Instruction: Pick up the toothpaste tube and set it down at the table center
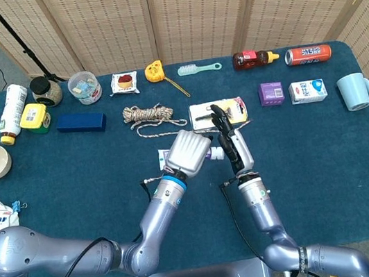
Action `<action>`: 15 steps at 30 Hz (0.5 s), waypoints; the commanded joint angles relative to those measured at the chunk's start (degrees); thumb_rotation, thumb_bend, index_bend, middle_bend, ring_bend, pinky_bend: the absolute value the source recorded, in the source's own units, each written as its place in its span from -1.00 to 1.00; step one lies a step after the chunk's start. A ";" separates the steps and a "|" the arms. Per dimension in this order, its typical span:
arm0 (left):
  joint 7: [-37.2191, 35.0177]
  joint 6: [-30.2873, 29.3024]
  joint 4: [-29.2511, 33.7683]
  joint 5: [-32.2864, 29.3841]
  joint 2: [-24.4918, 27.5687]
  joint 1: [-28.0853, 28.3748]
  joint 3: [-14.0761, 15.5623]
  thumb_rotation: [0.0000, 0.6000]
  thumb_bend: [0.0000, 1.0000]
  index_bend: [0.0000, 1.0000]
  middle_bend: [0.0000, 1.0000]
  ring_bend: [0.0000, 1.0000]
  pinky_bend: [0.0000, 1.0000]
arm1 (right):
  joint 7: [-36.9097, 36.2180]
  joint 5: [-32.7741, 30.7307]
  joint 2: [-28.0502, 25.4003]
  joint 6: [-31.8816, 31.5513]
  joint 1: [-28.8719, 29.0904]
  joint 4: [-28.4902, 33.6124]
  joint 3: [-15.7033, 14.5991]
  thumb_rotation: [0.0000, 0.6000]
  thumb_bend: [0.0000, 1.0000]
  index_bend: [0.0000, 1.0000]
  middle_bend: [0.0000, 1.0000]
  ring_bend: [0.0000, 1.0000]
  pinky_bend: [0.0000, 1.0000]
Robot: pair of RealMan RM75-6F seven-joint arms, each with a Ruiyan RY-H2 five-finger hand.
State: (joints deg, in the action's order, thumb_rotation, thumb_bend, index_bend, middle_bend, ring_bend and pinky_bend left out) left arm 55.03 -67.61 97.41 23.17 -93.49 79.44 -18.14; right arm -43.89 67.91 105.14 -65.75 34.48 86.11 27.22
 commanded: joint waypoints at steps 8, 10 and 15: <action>-0.66 0.83 1.36 -1.46 1.08 0.03 -1.14 1.00 1.00 0.26 0.07 0.18 0.26 | -1.25 1.49 -1.05 0.96 -0.64 1.50 -1.35 -0.60 -1.00 -1.00 -1.00 -1.00 -1.00; -0.11 1.07 1.50 -2.27 1.26 0.33 -1.14 1.00 1.00 0.26 0.07 0.18 0.26 | -1.28 1.66 -1.08 1.20 -0.51 1.37 -1.41 -0.60 -1.00 -1.00 -1.00 -1.00 -1.00; 1.01 0.38 1.54 -3.50 1.21 1.09 -1.30 1.00 1.00 0.26 0.07 0.17 0.26 | -1.30 1.78 -1.06 1.51 -0.23 1.06 -1.28 -0.60 -1.00 -1.00 -1.00 -1.00 -1.00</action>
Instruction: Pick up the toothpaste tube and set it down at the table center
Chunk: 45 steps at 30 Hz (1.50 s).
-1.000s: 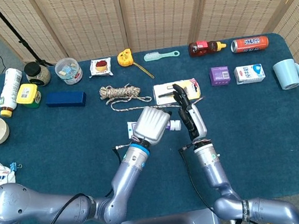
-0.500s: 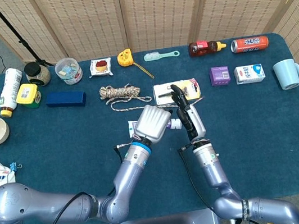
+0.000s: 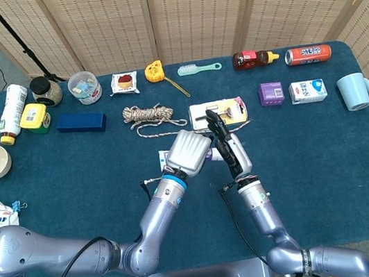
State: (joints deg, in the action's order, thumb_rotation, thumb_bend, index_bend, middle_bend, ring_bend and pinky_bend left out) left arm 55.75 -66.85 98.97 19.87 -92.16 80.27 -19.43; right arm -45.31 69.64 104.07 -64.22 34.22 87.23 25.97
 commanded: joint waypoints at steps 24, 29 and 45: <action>1.76 -3.92 -2.09 -0.50 -3.43 1.53 -0.47 1.00 1.00 0.26 0.07 0.17 0.28 | -1.04 0.30 0.99 -0.46 0.70 -1.40 0.78 -0.60 -1.00 -1.00 -1.00 -1.00 -1.00; 2.18 -4.44 -2.31 -0.55 -3.91 1.56 -0.61 1.00 1.00 0.26 0.07 0.17 0.28 | -0.95 0.01 1.45 -0.48 1.00 -1.74 1.08 -0.60 -1.00 -1.00 -1.00 -1.00 -1.00; 2.56 -6.61 -3.12 0.83 -5.91 1.14 -1.05 1.00 1.00 0.26 0.07 0.17 0.28 | -0.98 -0.02 2.25 -1.07 1.03 -1.97 1.19 -0.59 -1.00 -1.00 -1.00 -1.00 -1.00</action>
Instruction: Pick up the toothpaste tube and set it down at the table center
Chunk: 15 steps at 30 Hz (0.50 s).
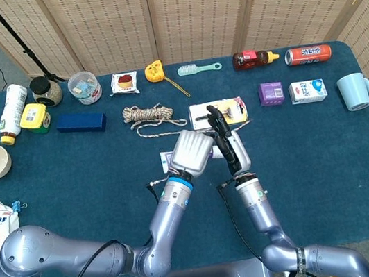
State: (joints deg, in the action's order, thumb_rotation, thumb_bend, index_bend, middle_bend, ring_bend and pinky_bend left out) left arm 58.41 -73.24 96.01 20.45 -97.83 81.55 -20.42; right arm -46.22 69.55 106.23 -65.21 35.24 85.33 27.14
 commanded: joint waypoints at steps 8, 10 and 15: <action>-0.78 -2.34 -0.35 2.62 -1.45 -0.98 -0.10 1.00 1.00 0.26 0.07 0.17 0.28 | -0.71 0.72 0.01 -0.65 -0.35 -0.02 -0.21 -0.58 -1.00 -1.00 -1.00 -1.00 -1.00; -0.77 -2.42 -0.22 2.83 -1.51 -1.16 -0.21 1.00 1.00 0.26 0.07 0.17 0.28 | -0.79 0.77 -0.05 -0.70 -0.44 -0.01 -0.26 -0.58 -1.00 -1.00 -1.00 -1.00 -1.00; -0.69 -2.87 -0.08 3.91 -1.82 -1.67 -0.30 1.00 1.00 0.26 0.07 0.17 0.28 | -1.40 0.36 -0.27 -0.51 -0.61 0.42 0.02 -0.58 -1.00 -1.00 -1.00 -1.00 -1.00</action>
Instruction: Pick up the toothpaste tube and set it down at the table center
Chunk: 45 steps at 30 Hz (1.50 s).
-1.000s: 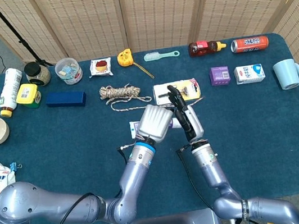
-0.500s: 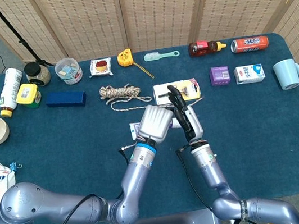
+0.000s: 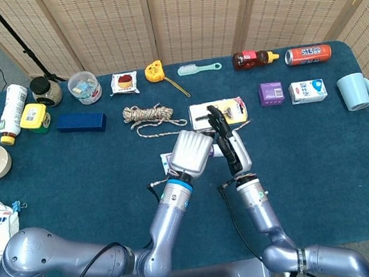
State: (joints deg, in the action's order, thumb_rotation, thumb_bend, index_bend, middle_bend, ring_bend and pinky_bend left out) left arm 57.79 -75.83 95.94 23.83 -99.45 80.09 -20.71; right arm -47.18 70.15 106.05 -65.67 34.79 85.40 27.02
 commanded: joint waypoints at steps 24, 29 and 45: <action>1.05 -0.89 -1.93 4.15 -2.90 -1.09 -1.31 1.00 0.99 0.26 0.07 0.17 0.28 | -0.44 -0.63 -0.22 0.24 0.15 0.37 0.78 -0.58 -1.00 -1.00 -1.00 -1.00 -1.00; 2.23 -0.73 -1.97 3.38 -3.07 -1.15 -1.63 1.00 0.99 0.26 0.07 0.17 0.28 | -0.37 -0.71 -0.27 0.67 0.38 0.16 0.79 -0.58 -1.00 -1.00 -1.00 -1.00 -1.00; 2.42 -0.72 0.63 4.59 -0.85 -3.55 -0.86 1.00 0.99 0.26 0.07 0.16 0.28 | 0.94 -0.50 -2.50 1.19 -0.51 1.00 -0.35 -0.58 -1.00 -1.00 -1.00 -1.00 -1.00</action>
State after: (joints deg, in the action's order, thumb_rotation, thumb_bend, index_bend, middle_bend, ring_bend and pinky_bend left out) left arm 60.39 -76.52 96.33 28.21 -100.53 76.76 -21.67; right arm -46.31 69.74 103.64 -64.53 34.35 86.35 26.72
